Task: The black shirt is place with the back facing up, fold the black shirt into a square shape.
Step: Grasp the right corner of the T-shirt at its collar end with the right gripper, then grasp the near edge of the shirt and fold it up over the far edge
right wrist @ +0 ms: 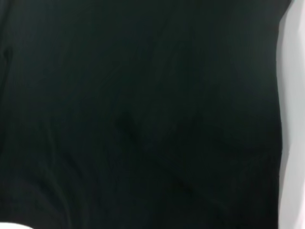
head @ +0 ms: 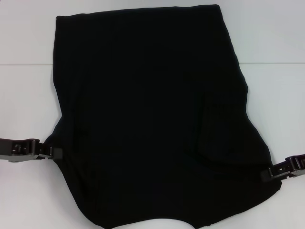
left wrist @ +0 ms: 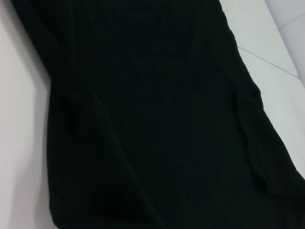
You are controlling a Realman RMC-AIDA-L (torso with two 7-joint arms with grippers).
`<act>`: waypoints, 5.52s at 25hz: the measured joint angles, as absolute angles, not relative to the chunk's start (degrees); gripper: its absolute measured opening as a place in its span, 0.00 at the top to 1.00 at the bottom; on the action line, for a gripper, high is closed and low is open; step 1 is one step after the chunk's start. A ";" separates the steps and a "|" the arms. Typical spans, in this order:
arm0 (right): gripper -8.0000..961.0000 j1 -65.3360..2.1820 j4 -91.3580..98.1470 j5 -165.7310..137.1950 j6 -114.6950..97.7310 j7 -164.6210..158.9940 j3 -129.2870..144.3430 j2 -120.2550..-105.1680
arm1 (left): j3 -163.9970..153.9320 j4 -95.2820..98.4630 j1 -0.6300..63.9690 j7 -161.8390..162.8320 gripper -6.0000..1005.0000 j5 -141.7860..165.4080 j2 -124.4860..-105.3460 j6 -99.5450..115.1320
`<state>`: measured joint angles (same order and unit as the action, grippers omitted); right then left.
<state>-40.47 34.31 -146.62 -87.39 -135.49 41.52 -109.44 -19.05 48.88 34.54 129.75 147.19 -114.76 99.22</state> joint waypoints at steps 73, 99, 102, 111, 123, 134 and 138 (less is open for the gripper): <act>0.93 -39.49 38.73 -147.02 -93.25 -138.94 39.97 -112.39 | -19.76 49.40 34.38 129.69 0.93 148.79 -114.14 102.85; 0.92 -29.60 52.62 -151.58 -105.83 -141.08 38.80 -114.80 | -25.85 53.40 32.72 128.51 0.93 151.39 -116.69 114.10; 0.92 -31.92 50.02 -150.92 -103.59 -140.35 36.49 -114.81 | -25.84 51.46 34.65 129.33 0.93 151.47 -116.39 111.14; 0.92 -37.95 44.07 -144.84 -95.39 -139.61 32.01 -113.46 | -26.73 43.54 42.76 135.48 0.93 151.57 -114.99 93.38; 0.91 -41.70 37.62 -140.78 -73.86 -139.82 31.16 -112.95 | -35.34 39.39 47.92 144.48 0.93 151.65 -115.75 69.25; 0.91 -45.42 31.48 -139.48 -54.49 -139.51 31.94 -113.52 | -39.04 39.07 48.54 146.02 0.93 151.63 -117.40 55.77; 0.91 -46.44 30.13 -139.72 -49.42 -139.23 33.84 -113.54 | -39.85 38.52 48.89 144.89 0.93 151.31 -117.61 52.64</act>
<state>-46.44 30.13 -139.72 -49.42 -139.23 33.84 -113.54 -39.85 38.52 48.89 144.89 151.31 -117.61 52.64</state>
